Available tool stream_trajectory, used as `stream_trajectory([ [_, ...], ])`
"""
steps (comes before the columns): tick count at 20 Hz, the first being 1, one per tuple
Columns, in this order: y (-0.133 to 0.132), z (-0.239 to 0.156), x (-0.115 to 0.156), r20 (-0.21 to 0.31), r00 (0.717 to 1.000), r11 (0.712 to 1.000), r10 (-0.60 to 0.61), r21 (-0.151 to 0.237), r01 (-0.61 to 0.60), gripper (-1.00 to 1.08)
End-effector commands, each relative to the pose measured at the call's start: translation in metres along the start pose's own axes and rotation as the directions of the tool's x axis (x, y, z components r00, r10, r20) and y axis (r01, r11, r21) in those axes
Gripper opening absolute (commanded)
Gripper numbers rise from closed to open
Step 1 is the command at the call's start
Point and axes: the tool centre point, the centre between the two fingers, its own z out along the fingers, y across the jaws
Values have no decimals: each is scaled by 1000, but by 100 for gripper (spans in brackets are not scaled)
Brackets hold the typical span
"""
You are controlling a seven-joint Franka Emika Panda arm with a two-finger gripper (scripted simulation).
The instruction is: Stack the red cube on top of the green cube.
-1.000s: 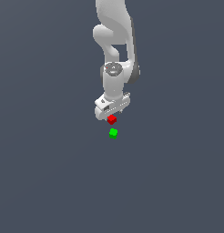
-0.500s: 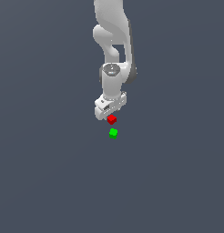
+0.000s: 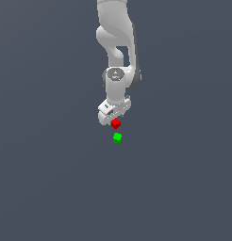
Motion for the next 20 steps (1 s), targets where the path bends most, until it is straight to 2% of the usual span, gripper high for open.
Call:
stream_trajectory([
  [1,0,8,-1,0,1000,1000,-1,0,1,100],
  [7,0,33,-1,0,1000,1000,-3,0,3,100],
  [13,0,42,-1,0,1000,1000,-3,0,3,100],
  [14,0,42,-1,0,1000,1000,-3,0,3,-100],
  [20,0,42,-1,0,1000,1000,-3,0,3,-100],
])
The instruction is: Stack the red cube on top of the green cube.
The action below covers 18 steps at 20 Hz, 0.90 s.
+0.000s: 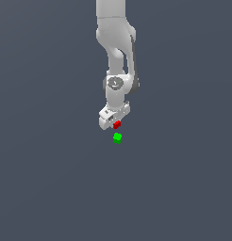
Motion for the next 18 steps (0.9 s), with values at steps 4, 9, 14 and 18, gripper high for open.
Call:
stream_trajectory([
  [4,0,0,0,0,1000,1000,0,0,0,-100],
  [9,0,-6,0,0,1000,1000,0,0,0,-100],
  [14,0,-23,-1,0,1000,1000,0,0,0,-100],
  [18,-1,-45,-1,1,1000,1000,-1,-1,1,-100],
])
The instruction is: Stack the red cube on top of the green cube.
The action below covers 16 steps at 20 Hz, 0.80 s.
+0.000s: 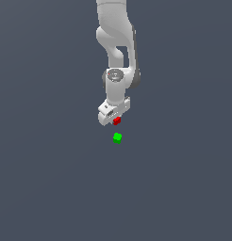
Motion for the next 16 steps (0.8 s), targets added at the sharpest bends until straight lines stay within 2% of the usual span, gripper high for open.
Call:
stream_trajectory([
  [1,0,-16,0,-1,1000,1000,0,-1,0,-100],
  [9,0,-54,1,-1,1000,1000,-1,0,1,-100],
  [16,0,-62,1,-2,1000,1000,0,0,0,-100],
])
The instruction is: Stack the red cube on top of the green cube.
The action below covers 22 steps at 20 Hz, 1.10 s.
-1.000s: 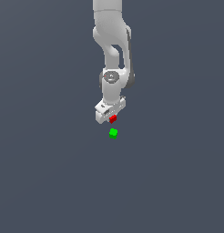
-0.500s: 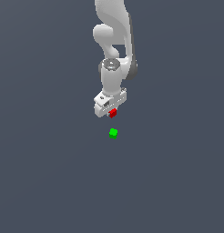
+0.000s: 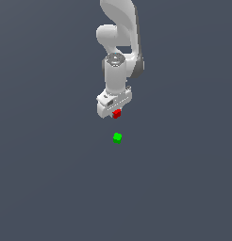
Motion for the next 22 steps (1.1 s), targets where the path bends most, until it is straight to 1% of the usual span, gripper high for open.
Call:
stream_trajectory([
  [1,0,0,0,0,1000,1000,0,0,0,-100],
  [6,4,4,5,0,1000,1000,0,0,0,-100],
  [10,10,11,14,0,1000,1000,0,0,0,-100],
  [22,45,44,62,1,1000,1000,1,0,-1,-100],
])
